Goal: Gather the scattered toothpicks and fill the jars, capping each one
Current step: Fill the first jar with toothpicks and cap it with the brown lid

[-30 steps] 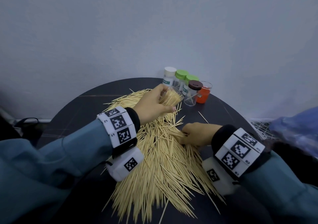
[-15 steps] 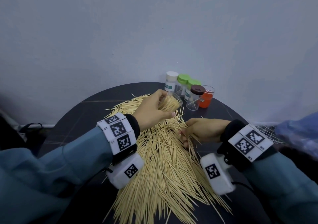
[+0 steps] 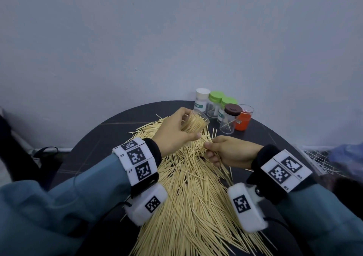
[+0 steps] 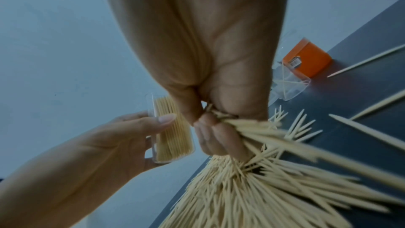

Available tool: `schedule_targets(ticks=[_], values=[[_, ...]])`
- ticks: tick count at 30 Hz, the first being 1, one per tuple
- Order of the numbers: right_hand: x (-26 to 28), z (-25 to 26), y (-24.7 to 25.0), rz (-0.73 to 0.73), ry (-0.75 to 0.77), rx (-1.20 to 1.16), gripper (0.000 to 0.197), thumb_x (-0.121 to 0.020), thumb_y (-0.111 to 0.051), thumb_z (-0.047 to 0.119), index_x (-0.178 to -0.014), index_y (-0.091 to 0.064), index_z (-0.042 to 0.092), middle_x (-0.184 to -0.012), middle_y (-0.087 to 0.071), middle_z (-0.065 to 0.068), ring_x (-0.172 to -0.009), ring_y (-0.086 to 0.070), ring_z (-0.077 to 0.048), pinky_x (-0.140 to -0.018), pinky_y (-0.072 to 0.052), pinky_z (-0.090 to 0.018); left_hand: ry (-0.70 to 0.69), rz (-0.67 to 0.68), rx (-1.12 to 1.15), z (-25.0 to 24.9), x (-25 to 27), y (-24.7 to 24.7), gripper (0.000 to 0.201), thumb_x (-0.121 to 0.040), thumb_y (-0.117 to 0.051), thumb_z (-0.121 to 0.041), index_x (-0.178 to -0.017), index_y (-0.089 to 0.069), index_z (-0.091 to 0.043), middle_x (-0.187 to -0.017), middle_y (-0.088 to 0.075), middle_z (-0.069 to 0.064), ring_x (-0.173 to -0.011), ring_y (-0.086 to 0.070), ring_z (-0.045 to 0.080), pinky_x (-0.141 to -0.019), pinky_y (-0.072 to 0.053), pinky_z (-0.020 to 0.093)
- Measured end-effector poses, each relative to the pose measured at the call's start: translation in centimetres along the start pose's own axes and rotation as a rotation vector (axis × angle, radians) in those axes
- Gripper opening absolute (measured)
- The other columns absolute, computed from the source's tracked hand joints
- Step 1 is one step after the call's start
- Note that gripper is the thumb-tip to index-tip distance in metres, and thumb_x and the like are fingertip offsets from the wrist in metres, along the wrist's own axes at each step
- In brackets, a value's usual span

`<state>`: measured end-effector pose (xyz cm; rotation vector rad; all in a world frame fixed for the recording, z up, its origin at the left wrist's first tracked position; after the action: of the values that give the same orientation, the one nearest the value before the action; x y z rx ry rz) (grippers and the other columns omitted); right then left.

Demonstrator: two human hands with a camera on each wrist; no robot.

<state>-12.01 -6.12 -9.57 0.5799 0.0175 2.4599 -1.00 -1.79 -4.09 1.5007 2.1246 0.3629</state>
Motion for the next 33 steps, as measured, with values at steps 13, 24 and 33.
schedule_targets(ticks=[13, 24, 33], values=[[1.2, 5.2, 1.5, -0.079, 0.373, -0.567, 0.021, -0.100, -0.025, 0.005, -0.084, -0.037, 0.011, -0.057, -0.034, 0.000, -0.045, -0.033, -0.007, -0.041, -0.031, -0.015, 0.049, -0.113, -0.016, 0.7, -0.4, 1.6, 0.050, -0.077, -0.075, -0.017, -0.118, -0.048, -0.016, -0.100, -0.052, -0.011, -0.083, -0.049, -0.002, -0.060, -0.038, -0.003], [3.2, 7.6, 4.2, -0.292, 0.744, -0.840, 0.026, -0.100, -0.020, 0.001, -0.084, -0.035, 0.015, -0.054, -0.040, 0.004, -0.047, -0.036, -0.007, -0.046, -0.037, -0.017, -0.019, 0.174, -0.082, -0.6, 0.5, -1.8, 0.060, -0.064, -0.085, -0.022, -0.118, -0.057, -0.023, -0.110, -0.060, -0.006, -0.095, -0.056, 0.007, -0.075, -0.045, 0.016], [3.2, 6.8, 1.8, -0.388, 0.738, -0.602, 0.020, -0.101, -0.025, 0.007, -0.089, -0.037, 0.018, -0.066, -0.042, 0.001, -0.057, -0.046, -0.009, -0.060, -0.042, -0.021, -0.052, 0.127, -0.069, -1.3, 0.7, -1.6, 0.060, -0.062, -0.085, -0.028, -0.115, -0.056, -0.025, -0.102, -0.060, -0.012, -0.086, -0.054, -0.003, -0.071, -0.040, 0.008]])
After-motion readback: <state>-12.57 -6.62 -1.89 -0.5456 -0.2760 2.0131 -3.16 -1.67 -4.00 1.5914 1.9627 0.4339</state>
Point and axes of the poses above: each hand's wrist, its own x-axis away from the middle knuckle, its own y-axis out of the back of the hand, z = x × y, the point moved 8 cm from there along -x, towards the middle knuckle
